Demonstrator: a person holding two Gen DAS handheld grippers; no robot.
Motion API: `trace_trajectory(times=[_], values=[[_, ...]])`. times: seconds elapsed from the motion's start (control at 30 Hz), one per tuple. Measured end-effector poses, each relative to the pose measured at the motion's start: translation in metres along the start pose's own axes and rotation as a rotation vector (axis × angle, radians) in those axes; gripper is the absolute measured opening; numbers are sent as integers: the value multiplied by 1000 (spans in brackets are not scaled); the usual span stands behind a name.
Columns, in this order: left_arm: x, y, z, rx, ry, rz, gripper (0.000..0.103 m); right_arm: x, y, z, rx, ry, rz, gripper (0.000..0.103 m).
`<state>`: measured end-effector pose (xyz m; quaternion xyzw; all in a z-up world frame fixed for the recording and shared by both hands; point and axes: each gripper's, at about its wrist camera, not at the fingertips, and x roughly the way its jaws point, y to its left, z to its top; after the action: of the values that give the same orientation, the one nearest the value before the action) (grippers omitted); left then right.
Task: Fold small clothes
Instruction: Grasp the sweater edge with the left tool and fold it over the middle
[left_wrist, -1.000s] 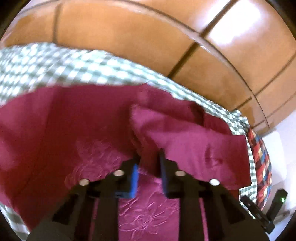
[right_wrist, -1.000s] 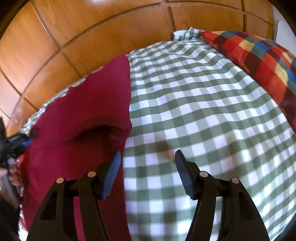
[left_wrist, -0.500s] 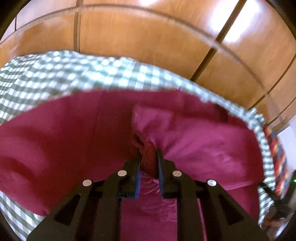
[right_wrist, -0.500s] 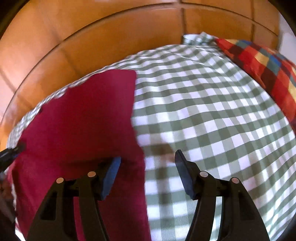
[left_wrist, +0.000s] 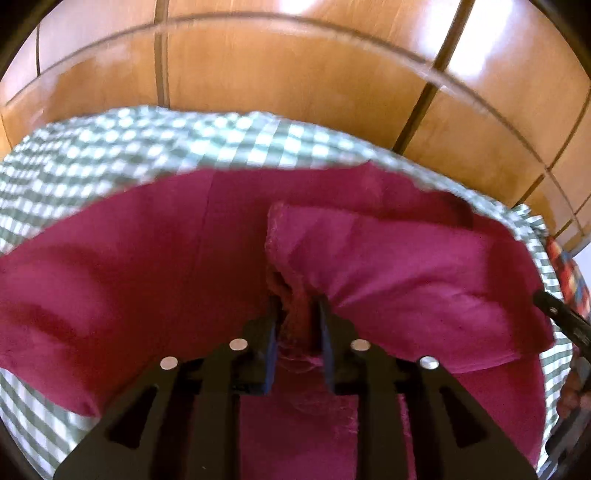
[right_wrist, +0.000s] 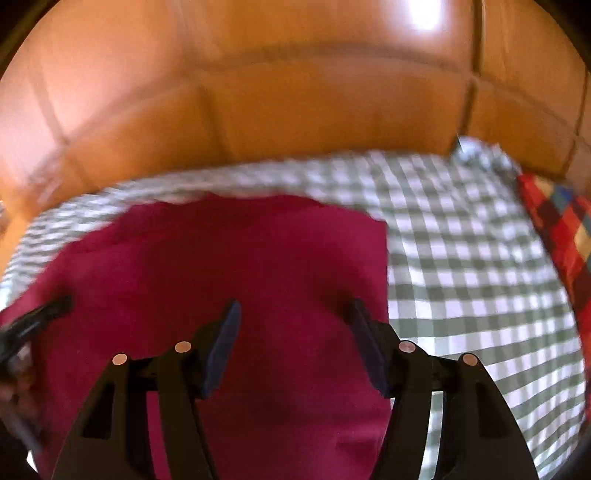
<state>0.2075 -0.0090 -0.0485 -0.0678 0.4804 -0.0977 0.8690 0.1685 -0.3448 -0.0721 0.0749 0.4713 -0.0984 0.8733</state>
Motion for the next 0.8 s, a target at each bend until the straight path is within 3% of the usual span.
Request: trace_trajectory(times=[0.13,0.4,0.6,0.7,0.73,0.77,0.8], values=[[2,-1,-6,10,-40,12,21,3,15,-20,-75,-119,-85,65],[-4,0,-8,-11,-45,4,21,8,18,-24,-97,-144,-131,67],[-44,32,-27,-158,-83,-57,22,5,19,-26,-95,-153,-135,67],[-78,76,-51,-281,-136,-60,23,5,19,-26,-95,-154,-136,67],[-83,87,-56,-312,-144,-62,24,5,18,-26,-94,-154,-136,67],[-95,110,-66,-377,-162,-34,34,5,18,-26,-94,-154,-136,67],[-105,128,-73,-428,-183,-1,37,5,18,-26,-94,-154,-136,67]])
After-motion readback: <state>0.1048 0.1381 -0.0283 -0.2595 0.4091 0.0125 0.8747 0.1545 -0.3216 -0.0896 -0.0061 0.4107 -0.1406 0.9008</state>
